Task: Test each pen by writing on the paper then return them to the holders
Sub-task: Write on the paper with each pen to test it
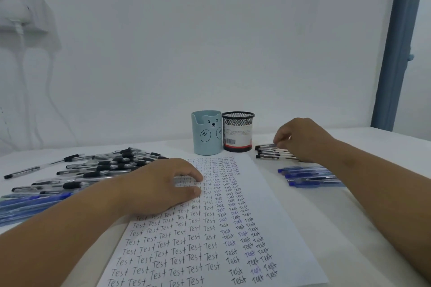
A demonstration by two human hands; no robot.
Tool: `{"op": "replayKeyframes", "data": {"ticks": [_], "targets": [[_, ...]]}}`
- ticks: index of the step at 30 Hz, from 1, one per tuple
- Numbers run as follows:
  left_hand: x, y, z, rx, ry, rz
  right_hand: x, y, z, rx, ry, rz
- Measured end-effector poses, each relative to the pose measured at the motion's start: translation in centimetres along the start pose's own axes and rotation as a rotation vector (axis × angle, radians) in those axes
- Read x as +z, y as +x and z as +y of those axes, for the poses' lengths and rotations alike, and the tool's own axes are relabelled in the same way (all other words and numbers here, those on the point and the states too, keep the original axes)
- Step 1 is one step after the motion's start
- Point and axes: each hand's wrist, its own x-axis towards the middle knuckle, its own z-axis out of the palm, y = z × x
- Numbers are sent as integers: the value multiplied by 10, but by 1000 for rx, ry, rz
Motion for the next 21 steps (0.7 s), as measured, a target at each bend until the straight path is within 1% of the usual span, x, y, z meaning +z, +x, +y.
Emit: {"op": "replayKeyframes", "data": {"ticks": [4,7,9,12,15,17,19,21], "targets": [[0,-1,1,-3,13,-8,8,2,9,72,-70,-62],[-1,-3,2,-7,4,-7,10,3,4,62,-57,-81],[-1,-4,5,-8,-5,-4,10,1,-6,21,-64,-58],[-4,-8,8,-15,-16,55,12,-9,-34,-122,20,-26],[-13,-11,7,-9,-73,197,20,-26,-68,-324,90,-98],[-27,-15,2,-1,-97,269,25,-38,-87,-416,170,-170],[-46,-22,-5,-32,-8,266,29,-47,-102,-496,196,-244],[-66,-31,-15,-109,115,172,32,-52,-110,-543,188,-287]]}}
